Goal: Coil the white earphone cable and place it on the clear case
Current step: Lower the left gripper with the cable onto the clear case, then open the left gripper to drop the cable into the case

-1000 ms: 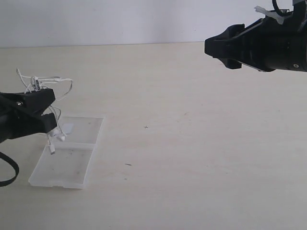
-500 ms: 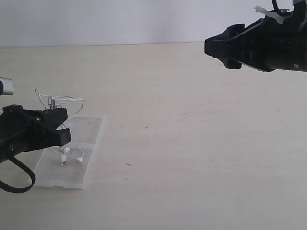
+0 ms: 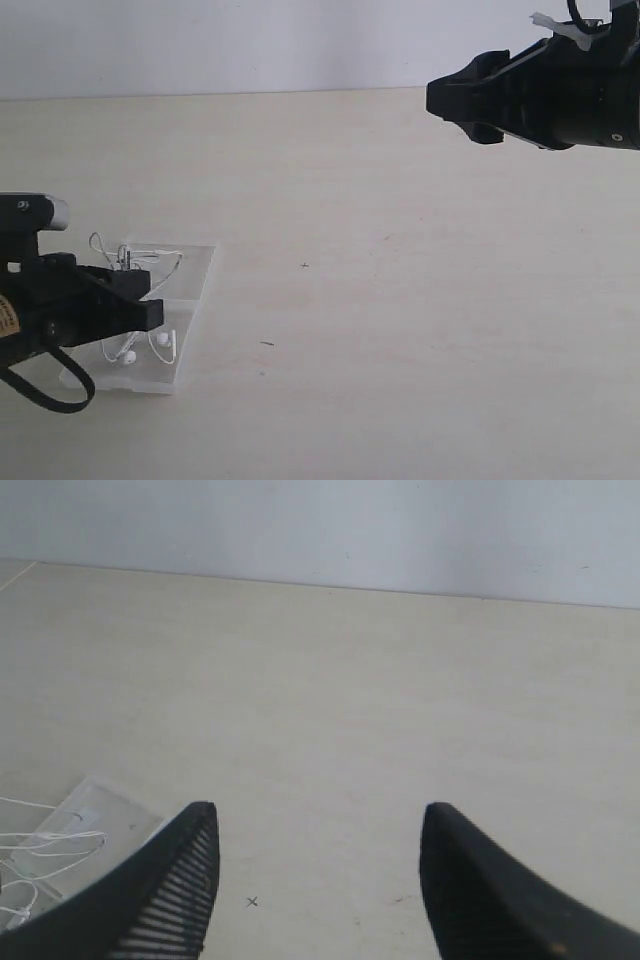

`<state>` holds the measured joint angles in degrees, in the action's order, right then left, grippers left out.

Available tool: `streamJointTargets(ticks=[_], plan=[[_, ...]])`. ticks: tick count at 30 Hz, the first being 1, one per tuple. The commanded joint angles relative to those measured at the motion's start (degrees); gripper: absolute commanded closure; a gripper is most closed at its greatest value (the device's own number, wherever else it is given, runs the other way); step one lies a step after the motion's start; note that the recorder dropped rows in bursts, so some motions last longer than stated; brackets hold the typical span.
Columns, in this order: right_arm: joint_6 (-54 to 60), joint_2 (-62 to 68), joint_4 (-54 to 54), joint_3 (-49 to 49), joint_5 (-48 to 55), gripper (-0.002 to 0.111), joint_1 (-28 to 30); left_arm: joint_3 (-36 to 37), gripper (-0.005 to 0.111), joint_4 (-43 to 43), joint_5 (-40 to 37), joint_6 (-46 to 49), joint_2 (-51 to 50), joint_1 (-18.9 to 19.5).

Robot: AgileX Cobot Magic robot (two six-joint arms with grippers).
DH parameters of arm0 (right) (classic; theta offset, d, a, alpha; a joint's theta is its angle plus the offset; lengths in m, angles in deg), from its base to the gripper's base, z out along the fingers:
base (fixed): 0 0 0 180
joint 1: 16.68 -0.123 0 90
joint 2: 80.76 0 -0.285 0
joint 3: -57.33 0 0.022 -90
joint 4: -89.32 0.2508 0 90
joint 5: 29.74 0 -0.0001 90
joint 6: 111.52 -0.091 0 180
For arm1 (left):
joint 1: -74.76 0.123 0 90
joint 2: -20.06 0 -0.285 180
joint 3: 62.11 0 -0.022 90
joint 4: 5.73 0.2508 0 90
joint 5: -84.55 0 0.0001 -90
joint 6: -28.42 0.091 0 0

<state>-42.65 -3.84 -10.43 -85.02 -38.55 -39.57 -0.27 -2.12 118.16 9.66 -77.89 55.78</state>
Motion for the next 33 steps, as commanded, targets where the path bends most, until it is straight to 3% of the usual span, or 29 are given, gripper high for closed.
streamJointTargets(ticks=[1,3,13,16,24,33], plan=[[0.03,-0.32,-0.19,0.42,0.05,0.052,0.25,-6.28,0.107,2.25,-8.22,-0.95,-4.20,-0.45],[0.03,-0.32,-0.19,0.42,0.05,0.052,0.25,-8.86,0.107,2.35,-11.47,-0.95,-6.61,-0.45],[0.03,-0.32,-0.19,0.42,0.56,0.052,0.25,-9.56,0.106,2.35,-11.29,-1.21,-10.23,-0.45],[0.03,-0.32,-0.19,0.42,0.56,0.052,0.25,-9.56,0.095,2.35,-11.29,-1.21,-9.88,-0.45],[0.03,-0.32,-0.19,0.42,0.56,0.052,0.25,-9.56,0.054,2.35,-12.54,-1.36,-8.78,-0.45],[0.03,-0.32,-0.19,0.42,0.56,0.052,0.25,-9.56,0.049,2.35,-13.71,-1.66,-4.32,-0.45]])
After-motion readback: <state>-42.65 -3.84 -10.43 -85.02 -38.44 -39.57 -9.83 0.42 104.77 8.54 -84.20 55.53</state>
